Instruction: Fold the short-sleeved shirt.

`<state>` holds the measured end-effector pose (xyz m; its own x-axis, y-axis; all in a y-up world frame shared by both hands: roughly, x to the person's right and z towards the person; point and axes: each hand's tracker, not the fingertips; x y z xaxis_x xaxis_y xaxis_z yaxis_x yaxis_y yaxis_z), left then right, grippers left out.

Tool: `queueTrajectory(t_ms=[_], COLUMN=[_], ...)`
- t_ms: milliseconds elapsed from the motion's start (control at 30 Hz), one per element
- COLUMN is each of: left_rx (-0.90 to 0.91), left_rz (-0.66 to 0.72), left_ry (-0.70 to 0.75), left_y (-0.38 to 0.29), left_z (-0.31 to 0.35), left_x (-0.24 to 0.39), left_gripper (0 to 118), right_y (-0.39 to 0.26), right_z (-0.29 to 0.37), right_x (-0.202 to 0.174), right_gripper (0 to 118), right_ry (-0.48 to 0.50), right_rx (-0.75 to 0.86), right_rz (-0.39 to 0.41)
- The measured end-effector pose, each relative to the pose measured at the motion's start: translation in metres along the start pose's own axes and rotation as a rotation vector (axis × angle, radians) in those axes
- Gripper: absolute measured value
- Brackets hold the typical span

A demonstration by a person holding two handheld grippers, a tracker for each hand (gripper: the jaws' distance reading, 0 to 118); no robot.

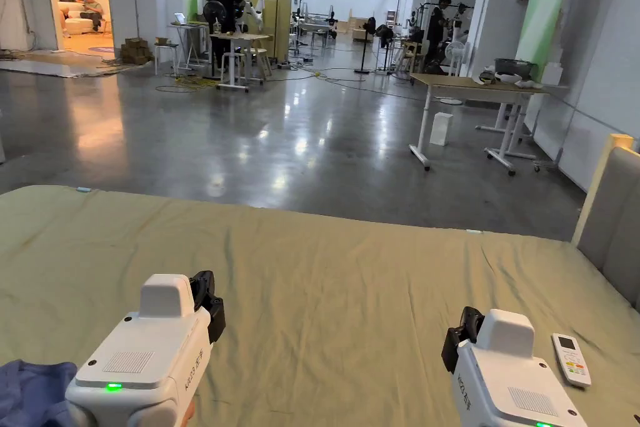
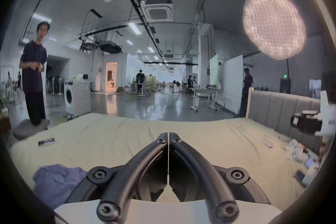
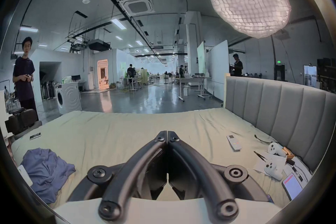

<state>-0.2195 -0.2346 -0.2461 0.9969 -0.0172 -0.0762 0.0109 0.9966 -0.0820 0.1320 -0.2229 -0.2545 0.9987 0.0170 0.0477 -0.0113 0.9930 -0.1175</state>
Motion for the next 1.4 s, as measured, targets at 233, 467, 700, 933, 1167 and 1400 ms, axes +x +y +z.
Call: queueTrajectory(t_ms=[233,467,700,933,1167,1400], left_rx=[-0.263,-0.541,-0.822,-1.054,-0.930,-0.908], left_rz=[0.075,0.116,0.148,0.078,-0.094,-0.037], left_ry=[0.049,0.188,0.214,0.175,0.147,0.195], left_y=[-0.013,-0.066,-0.125,-0.191,-0.187,-0.190], left_z=[0.007,0.019,0.013,-0.011,-0.003,-0.006], left_x=[-0.090,-0.194,-0.239,-0.226,-0.203,-0.211], left_gripper=[1,11,103,90,18,5], right_y=[-0.008,-0.029,-0.048,-0.059,-0.058,-0.058], right_z=[-0.007,-0.015,-0.016,-0.013,-0.008,-0.005], right_x=[-0.029,-0.057,-0.073,-0.072,-0.070,-0.078], right_gripper=[0,0,0,0,0,0], right_ry=[0.094,0.155,0.203,0.209,0.198,0.219], right_rx=[-0.028,-0.078,-0.114,-0.142,-0.116,-0.104], right_rz=[0.010,0.056,0.092,0.135,0.216,0.211])
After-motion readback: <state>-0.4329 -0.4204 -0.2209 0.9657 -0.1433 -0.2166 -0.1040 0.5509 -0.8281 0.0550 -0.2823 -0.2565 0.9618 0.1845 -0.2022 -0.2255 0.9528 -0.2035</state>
